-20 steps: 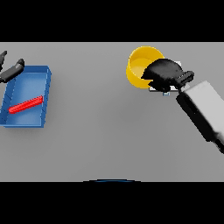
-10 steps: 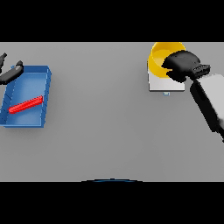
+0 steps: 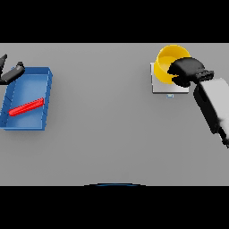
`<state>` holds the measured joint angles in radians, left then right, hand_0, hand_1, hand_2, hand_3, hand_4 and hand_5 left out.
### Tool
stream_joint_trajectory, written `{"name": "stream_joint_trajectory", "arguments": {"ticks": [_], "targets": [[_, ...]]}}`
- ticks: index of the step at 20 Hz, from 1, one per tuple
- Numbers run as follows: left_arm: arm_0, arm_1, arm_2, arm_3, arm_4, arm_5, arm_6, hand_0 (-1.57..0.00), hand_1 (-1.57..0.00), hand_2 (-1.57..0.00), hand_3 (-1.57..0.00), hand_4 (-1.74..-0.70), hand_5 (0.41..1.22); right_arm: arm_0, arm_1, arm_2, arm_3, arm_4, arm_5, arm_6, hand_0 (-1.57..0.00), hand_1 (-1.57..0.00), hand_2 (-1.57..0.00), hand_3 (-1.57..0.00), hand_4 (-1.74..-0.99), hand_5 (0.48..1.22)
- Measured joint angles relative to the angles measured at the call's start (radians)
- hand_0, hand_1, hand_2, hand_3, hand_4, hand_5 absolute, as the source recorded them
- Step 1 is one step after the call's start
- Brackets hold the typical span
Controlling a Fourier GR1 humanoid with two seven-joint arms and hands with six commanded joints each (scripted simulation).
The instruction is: Pick up the red beaker and tilt it to pour out 1 green nut into yellow bowl. Pick up the yellow bowl and place it on the metallic measuring scale.
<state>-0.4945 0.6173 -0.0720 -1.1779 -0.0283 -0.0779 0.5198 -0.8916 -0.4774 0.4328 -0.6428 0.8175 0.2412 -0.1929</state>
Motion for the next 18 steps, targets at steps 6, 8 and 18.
{"name": "stream_joint_trajectory", "arguments": {"ticks": [6,8,18], "targets": [[0.008,0.002,-0.004,-0.016,0.004,-0.008,-0.01,0.0,0.0,0.0,0.0,-0.84,0.775,-0.003,0.007,0.002,0.027,-0.004,0.004,0.002,-1.56,-1.43,-1.34,-1.11,-1.682,1.221],[0.009,0.004,-0.002,-0.012,0.003,-0.008,-0.012,0.0,0.0,0.0,0.0,-0.84,0.774,-0.001,0.004,-0.001,0.03,-0.007,0.012,0.009,-1.33,-1.12,-1.01,-0.82,-1.592,1.074],[0.002,0.004,0.005,0.006,0.009,-0.014,-0.013,0.0,0.0,0.0,0.0,-0.84,0.753,-0.002,0.003,-0.014,0.03,-0.035,0.078,0.016,-0.16,-0.16,-0.12,-0.1,-1.422,0.811]]}}
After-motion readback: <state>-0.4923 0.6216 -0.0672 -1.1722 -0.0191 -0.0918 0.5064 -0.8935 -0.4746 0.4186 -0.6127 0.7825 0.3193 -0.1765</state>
